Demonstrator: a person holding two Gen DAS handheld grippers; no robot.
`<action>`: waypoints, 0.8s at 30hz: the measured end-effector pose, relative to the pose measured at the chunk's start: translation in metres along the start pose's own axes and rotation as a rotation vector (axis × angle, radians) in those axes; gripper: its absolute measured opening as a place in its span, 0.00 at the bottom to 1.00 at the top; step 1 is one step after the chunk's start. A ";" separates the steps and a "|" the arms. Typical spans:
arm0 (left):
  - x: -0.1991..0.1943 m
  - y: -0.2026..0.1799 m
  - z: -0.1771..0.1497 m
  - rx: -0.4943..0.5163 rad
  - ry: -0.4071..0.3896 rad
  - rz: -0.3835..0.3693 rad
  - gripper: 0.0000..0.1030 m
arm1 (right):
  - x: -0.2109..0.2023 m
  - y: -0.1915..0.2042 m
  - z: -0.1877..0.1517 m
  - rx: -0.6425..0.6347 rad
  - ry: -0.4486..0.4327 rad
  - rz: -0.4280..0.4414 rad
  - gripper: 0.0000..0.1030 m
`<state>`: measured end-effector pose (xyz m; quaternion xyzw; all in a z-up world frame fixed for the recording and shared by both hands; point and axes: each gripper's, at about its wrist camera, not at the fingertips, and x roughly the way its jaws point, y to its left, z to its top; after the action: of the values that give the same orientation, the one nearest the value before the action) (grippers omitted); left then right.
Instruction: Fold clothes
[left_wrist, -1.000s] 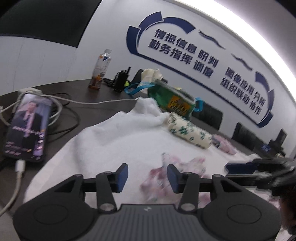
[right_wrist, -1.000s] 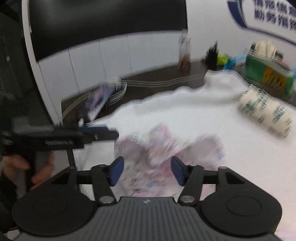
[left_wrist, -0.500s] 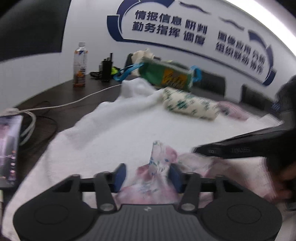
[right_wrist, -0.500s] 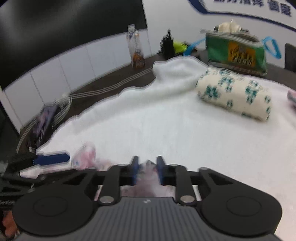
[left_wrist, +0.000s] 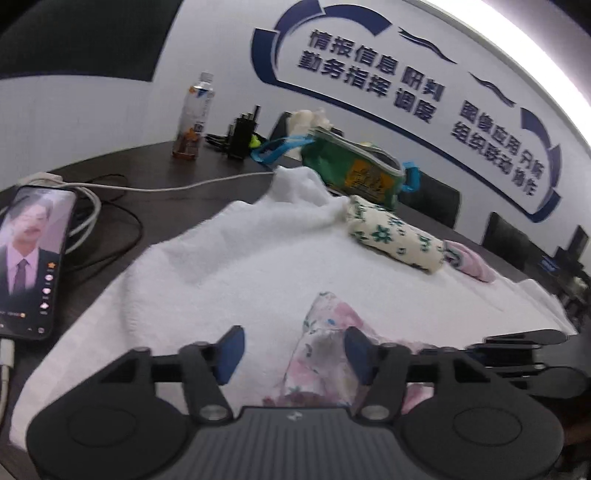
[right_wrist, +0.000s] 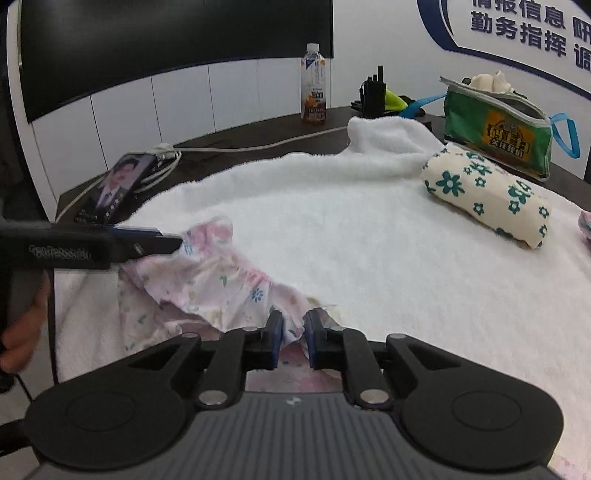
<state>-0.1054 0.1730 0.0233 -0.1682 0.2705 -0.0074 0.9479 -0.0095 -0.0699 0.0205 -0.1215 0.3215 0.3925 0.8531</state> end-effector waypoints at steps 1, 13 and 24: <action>0.001 -0.001 0.000 0.006 0.012 -0.008 0.62 | -0.001 -0.001 -0.001 0.003 -0.005 -0.003 0.12; 0.014 -0.046 -0.029 0.277 0.047 0.097 0.09 | -0.078 -0.018 -0.022 0.097 -0.136 -0.077 0.34; -0.006 -0.058 -0.019 0.294 -0.029 0.090 0.05 | -0.070 0.011 -0.040 0.103 -0.153 0.080 0.34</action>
<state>-0.1161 0.1133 0.0303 -0.0153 0.2601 -0.0021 0.9655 -0.0696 -0.1224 0.0350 -0.0344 0.2798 0.4172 0.8640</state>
